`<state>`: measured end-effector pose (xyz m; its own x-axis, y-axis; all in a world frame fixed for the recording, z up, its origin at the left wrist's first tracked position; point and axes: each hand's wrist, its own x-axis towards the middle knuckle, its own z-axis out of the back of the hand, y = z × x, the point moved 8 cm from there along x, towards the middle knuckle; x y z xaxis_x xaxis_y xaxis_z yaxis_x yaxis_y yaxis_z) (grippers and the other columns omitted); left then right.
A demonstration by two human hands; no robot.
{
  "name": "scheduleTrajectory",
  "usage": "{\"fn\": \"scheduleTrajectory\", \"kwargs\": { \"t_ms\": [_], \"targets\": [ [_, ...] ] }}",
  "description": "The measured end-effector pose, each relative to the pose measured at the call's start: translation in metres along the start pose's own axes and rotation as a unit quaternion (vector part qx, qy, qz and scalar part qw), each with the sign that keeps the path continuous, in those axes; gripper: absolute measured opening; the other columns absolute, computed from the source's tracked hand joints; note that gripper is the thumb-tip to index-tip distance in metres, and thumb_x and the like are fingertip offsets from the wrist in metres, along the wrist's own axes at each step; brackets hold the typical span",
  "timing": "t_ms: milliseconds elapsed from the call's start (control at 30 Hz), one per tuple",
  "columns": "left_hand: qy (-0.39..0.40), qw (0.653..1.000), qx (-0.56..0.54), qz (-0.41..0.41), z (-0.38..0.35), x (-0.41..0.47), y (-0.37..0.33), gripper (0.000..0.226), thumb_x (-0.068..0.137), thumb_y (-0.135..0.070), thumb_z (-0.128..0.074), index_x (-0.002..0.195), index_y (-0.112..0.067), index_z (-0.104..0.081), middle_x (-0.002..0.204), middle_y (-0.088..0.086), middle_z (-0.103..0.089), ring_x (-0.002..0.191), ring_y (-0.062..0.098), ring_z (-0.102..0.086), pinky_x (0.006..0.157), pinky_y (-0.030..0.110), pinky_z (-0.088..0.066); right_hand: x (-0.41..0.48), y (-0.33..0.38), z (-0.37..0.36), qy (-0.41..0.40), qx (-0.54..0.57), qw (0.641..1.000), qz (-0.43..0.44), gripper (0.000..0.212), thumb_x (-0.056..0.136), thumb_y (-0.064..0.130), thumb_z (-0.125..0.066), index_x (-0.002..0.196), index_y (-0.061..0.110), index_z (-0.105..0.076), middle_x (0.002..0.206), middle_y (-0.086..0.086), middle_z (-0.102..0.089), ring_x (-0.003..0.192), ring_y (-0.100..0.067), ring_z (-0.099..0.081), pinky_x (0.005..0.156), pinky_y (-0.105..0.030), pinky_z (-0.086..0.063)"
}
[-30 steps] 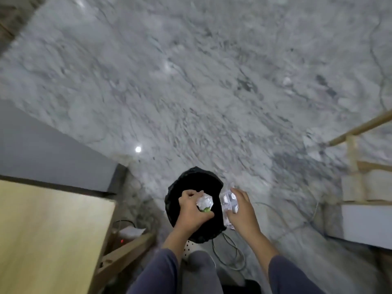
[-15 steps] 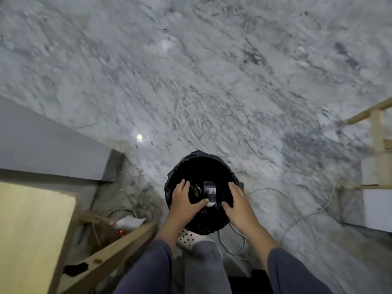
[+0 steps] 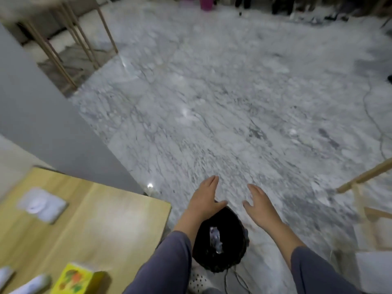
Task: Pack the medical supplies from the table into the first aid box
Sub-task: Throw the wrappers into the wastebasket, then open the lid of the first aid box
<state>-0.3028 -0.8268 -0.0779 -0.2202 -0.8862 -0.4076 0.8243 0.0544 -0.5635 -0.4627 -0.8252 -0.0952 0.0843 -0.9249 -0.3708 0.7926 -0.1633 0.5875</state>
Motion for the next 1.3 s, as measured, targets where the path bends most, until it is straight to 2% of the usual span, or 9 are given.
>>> {"fn": "scheduleTrajectory", "kwargs": {
  "t_ms": [300, 500, 600, 833, 967, 1067, 1167, 1233, 1300],
  "targets": [
    [-0.178, 0.983, 0.015, 0.037, 0.181, -0.134, 0.033, 0.086, 0.101, -0.044, -0.06, 0.165, -0.012, -0.012, 0.175, 0.003, -0.009, 0.161, 0.021, -0.011, 0.128, 0.034, -0.015, -0.037, 0.213, 0.051, -0.016, -0.073, 0.981, 0.181, 0.06, 0.094, 0.024, -0.046, 0.146, 0.011, -0.019, 0.154, -0.004, -0.021, 0.141, -0.019, -0.022, 0.116, -0.031, -0.022],
    [-0.293, 0.946, 0.017, 0.135, 0.247, -0.279, 0.126, 0.084, 0.099, -0.037, -0.063, 0.164, -0.01, -0.017, 0.174, 0.005, -0.014, 0.162, 0.02, -0.013, 0.126, 0.027, -0.01, -0.09, 0.368, -0.018, 0.048, -0.087, 0.946, 0.309, 0.056, 0.093, 0.023, -0.047, 0.144, 0.013, -0.025, 0.153, -0.004, -0.025, 0.141, -0.02, -0.024, 0.113, -0.033, -0.025],
    [-0.346, 0.919, 0.006, 0.19, 0.259, -0.364, 0.173, 0.081, 0.099, -0.036, -0.064, 0.163, -0.011, -0.02, 0.173, 0.005, -0.018, 0.161, 0.019, -0.016, 0.126, 0.027, -0.011, -0.134, 0.438, -0.075, 0.08, -0.086, 0.91, 0.398, 0.054, 0.09, 0.019, -0.051, 0.14, 0.009, -0.033, 0.149, -0.008, -0.033, 0.138, -0.022, -0.031, 0.111, -0.031, -0.026],
    [-0.402, 0.855, -0.053, 0.325, 0.218, -0.552, 0.26, 0.075, 0.102, -0.034, -0.061, 0.162, -0.011, -0.023, 0.171, 0.005, -0.022, 0.16, 0.019, -0.018, 0.126, 0.027, -0.012, -0.272, 0.53, -0.209, 0.171, -0.131, 0.797, 0.563, 0.052, 0.087, 0.019, -0.055, 0.135, 0.009, -0.039, 0.142, -0.01, -0.042, 0.131, -0.024, -0.04, 0.106, -0.028, -0.029],
    [-0.435, 0.803, -0.103, 0.394, 0.164, -0.645, 0.295, 0.074, 0.1, -0.033, -0.063, 0.162, -0.015, -0.026, 0.171, 0.001, -0.022, 0.159, 0.017, -0.02, 0.125, 0.025, -0.015, -0.347, 0.543, -0.274, 0.226, -0.16, 0.728, 0.627, 0.053, 0.089, 0.023, -0.053, 0.139, 0.013, -0.035, 0.146, -0.004, -0.037, 0.132, -0.02, -0.039, 0.106, -0.025, -0.03],
    [-0.457, 0.771, -0.105, 0.431, 0.12, -0.695, 0.318, 0.081, 0.096, -0.035, -0.069, 0.162, -0.013, -0.026, 0.173, 0.001, -0.018, 0.162, 0.015, -0.009, 0.123, 0.018, -0.005, -0.392, 0.539, -0.318, 0.252, -0.184, 0.673, 0.67, 0.056, 0.09, 0.028, -0.051, 0.141, 0.017, -0.031, 0.149, -0.002, -0.034, 0.134, -0.018, -0.037, 0.109, -0.026, -0.03],
    [-0.462, 0.761, -0.096, 0.445, 0.085, -0.721, 0.336, 0.091, 0.091, -0.032, -0.076, 0.162, -0.012, -0.023, 0.173, 0.0, -0.012, 0.159, 0.01, 0.001, 0.119, 0.015, 0.001, -0.419, 0.525, -0.355, 0.247, -0.202, 0.629, 0.708, 0.061, 0.09, 0.037, -0.049, 0.144, 0.021, -0.024, 0.154, 0.002, -0.025, 0.14, -0.015, -0.026, 0.114, -0.029, -0.025],
    [-0.465, 0.76, -0.09, 0.444, 0.065, -0.727, 0.347, 0.096, 0.089, -0.03, -0.079, 0.163, -0.014, -0.021, 0.169, -0.008, -0.007, 0.151, 0.003, 0.007, 0.126, 0.022, 0.002, -0.429, 0.513, -0.378, 0.227, -0.204, 0.603, 0.737, 0.066, 0.089, 0.042, -0.048, 0.145, 0.022, -0.02, 0.155, 0.002, -0.021, 0.143, -0.016, -0.021, 0.115, -0.029, -0.017],
    [-0.48, 0.754, -0.073, 0.442, 0.056, -0.728, 0.357, 0.1, 0.086, -0.031, -0.081, 0.163, -0.017, -0.019, 0.167, -0.011, -0.004, 0.149, 0.002, 0.011, 0.129, 0.027, 0.001, -0.436, 0.505, -0.393, 0.179, -0.201, 0.566, 0.78, 0.067, 0.087, 0.048, -0.045, 0.144, 0.019, -0.025, 0.152, -0.001, -0.029, 0.14, -0.019, -0.029, 0.112, -0.03, -0.015]
  ]
}}
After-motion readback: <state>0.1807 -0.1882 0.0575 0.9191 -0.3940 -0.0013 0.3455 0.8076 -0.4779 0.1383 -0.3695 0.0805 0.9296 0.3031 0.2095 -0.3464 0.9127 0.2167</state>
